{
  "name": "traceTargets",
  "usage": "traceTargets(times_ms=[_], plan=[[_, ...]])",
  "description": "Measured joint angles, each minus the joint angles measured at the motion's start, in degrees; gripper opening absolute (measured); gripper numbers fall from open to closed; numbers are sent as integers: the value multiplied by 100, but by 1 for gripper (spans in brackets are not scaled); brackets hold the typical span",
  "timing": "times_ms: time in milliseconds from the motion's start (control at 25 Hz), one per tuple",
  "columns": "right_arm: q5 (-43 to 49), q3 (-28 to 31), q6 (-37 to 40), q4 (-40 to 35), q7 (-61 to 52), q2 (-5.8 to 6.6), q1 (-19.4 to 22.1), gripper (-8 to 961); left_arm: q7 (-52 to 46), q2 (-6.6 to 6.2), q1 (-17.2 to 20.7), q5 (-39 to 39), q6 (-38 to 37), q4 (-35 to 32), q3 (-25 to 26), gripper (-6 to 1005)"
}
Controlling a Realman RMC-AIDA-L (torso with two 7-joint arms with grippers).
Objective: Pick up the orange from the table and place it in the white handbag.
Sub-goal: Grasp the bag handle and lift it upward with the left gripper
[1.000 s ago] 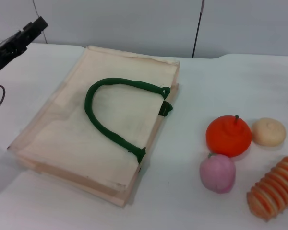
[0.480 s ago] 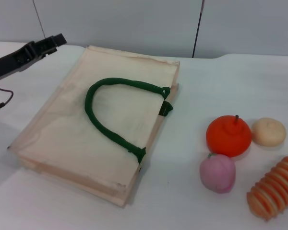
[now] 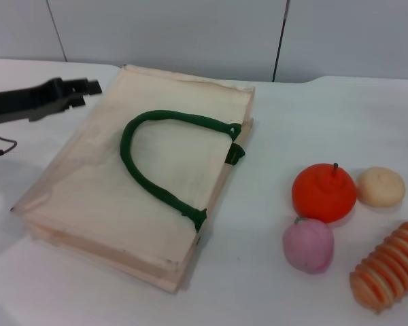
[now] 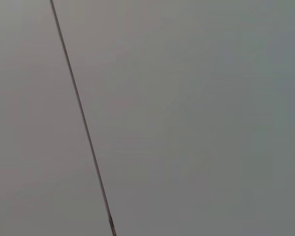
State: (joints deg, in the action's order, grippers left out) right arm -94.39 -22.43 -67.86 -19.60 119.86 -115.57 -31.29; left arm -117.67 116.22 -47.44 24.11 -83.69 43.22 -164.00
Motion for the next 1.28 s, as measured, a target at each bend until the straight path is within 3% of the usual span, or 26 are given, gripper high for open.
traceTargets(times_ms=[600,1280], plan=[[-10,20,8,0,19,-9,-23,575,-362,-30,-697,-1643,352,-45,0,555],[-18,20,-12,0,19,-9,-32,575,-551,-40,-1096,-2590,1166,-704,-9,554]])
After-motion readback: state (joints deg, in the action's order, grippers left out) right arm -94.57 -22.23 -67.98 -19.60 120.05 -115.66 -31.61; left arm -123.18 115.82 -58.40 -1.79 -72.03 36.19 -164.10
